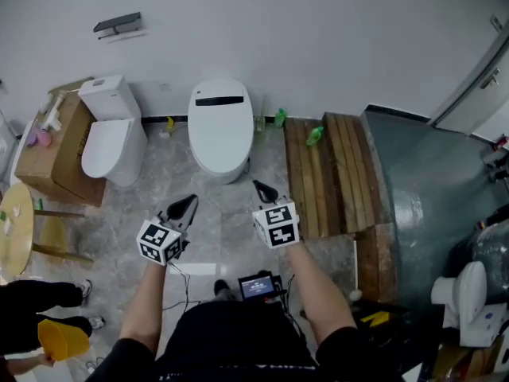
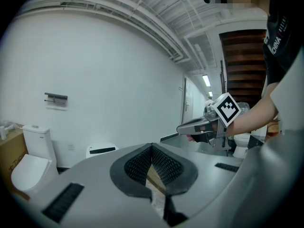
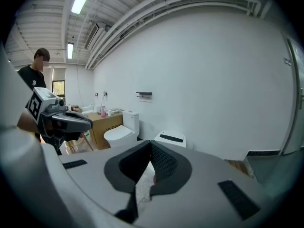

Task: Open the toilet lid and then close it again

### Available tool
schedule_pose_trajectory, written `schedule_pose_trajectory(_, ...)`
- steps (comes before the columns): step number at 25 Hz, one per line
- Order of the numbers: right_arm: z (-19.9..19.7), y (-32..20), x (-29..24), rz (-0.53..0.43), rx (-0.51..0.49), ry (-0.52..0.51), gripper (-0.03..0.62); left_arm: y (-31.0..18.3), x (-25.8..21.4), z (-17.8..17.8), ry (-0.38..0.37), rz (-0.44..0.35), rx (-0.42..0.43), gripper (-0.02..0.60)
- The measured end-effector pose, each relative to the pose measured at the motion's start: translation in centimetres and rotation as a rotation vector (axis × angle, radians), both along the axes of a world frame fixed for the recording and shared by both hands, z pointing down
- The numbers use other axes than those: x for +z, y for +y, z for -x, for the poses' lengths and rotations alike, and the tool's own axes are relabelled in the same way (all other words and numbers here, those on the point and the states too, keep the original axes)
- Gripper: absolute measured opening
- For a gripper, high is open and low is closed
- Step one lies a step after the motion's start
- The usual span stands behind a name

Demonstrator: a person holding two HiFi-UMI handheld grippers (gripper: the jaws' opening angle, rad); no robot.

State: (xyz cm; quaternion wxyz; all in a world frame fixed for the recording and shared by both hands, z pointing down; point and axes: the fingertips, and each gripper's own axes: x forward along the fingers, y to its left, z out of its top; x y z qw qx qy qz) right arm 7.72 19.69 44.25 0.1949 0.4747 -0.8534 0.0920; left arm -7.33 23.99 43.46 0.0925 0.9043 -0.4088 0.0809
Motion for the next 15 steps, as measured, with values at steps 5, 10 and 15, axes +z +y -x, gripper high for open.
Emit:
schedule_pose_trajectory(5,-3.8,0.8,0.2,0.006,-0.012,-0.019,0.014,0.6,0.4,-3.7,-0.004,0.024,-0.004,0.009)
schedule_pose_trajectory(10,-6.5,1.2,1.5,0.037,-0.048,-0.039,0.014,0.6,-0.1,-5.8,0.101,0.071,-0.042,0.009)
schedule_pose_trajectory(15,-5.6,2.0,2.0,0.057,-0.090,-0.069,0.014,0.9,-0.7,-5.3,0.157,0.079,-0.089,0.009)
